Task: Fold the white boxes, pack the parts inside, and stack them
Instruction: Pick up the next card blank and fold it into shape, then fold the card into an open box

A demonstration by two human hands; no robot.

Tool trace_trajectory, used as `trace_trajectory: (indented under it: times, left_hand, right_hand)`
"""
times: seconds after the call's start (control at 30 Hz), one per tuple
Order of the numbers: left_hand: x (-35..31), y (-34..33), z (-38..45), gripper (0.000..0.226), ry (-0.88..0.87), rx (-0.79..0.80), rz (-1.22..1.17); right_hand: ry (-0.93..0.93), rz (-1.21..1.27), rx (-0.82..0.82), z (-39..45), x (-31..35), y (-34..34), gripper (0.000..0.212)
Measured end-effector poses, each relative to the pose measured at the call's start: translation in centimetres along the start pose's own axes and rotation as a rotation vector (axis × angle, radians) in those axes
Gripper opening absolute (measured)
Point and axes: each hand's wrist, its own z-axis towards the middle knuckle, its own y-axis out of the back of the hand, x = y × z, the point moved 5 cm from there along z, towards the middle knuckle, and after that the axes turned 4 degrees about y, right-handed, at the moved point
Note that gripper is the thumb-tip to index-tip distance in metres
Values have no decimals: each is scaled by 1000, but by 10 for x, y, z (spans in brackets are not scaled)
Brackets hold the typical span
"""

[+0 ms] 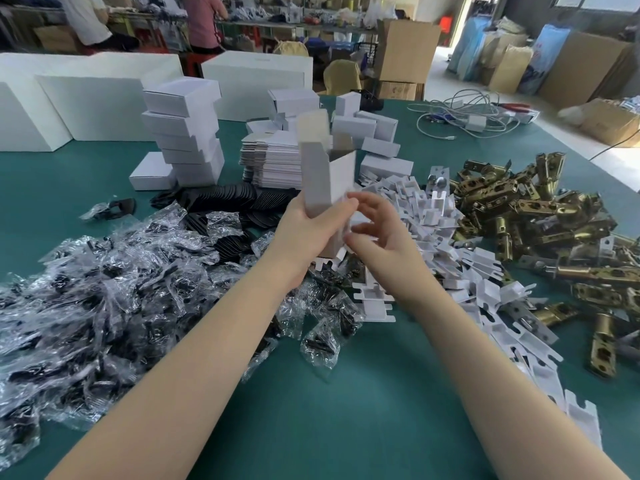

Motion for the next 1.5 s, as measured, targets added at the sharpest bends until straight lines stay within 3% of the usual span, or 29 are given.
trace_trajectory:
  times: [0.1,0.17,0.23,0.37,0.47,0.67,0.77,0.87,0.97,1.07,1.17,1.37,1.5]
  left_hand:
    - [2,5,4,43,-39,-28,-13]
    - [3,5,6,50,-65,-23,-15]
    - [5,1,6,57,-93,5,38]
    - [12,-3,3,48,-152,74,178]
    - [22,0,4,38,-157,86,320]
    - [43,3,5,58,-103,135,369]
    - [48,4,7,53,-81,136,330]
    - [51,6,9,52,-72,139,310]
    - [53,5,8,50,-82,133,295]
    - [55,5,10,52,-75,133,272]
    - [55,5,12,53,-76,135,256]
    - [56,4,13,49,-76,160,224]
    - [55,3,12,54,-85,167,207]
  right_hand:
    - [-66,65,-50,2,-5,10,62]
    - [-98,-18,-92,4,-7,19,68]
    - [-112,-45,-89,5,-7,25,58]
    - [-189,-25,16,4,-8,36,44]
    - [-238,-208,65,3,-9,47,44]
    - [-370,-442,274,-5,1,67,55]
    - [-287,-607,34,1,21,101,52]
    - [-275,-851,-213,10,32,147,34]
    - [-543,-1241,-176,13,11,193,21]
    - [-791,-1414,-95,0,-17,211,34]
    - [-842,-1438,-117,-12,-39,215,46]
    - [-889,-1310,-199,-13,-48,224,46]
    - [-793,-1173,-263,-9,-38,232,52]
